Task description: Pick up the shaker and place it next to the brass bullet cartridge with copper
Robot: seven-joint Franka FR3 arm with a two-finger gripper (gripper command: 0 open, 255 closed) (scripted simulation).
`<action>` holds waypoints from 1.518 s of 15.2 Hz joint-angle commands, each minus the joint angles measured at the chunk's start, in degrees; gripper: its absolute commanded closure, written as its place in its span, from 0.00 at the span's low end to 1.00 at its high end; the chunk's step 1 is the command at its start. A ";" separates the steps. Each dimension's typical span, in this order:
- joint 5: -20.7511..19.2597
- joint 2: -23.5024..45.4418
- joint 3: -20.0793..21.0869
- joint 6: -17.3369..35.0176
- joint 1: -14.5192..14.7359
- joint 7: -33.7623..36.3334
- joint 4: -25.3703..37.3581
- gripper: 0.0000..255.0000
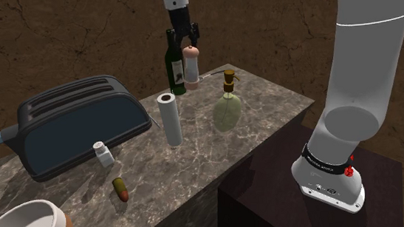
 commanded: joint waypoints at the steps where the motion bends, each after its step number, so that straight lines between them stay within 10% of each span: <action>1: 0.00 -0.01 0.00 -1.48 -0.01 0.00 1.46 1.00; 23: 0.20 5.49 -0.06 -21.36 -0.29 -0.16 26.84 1.00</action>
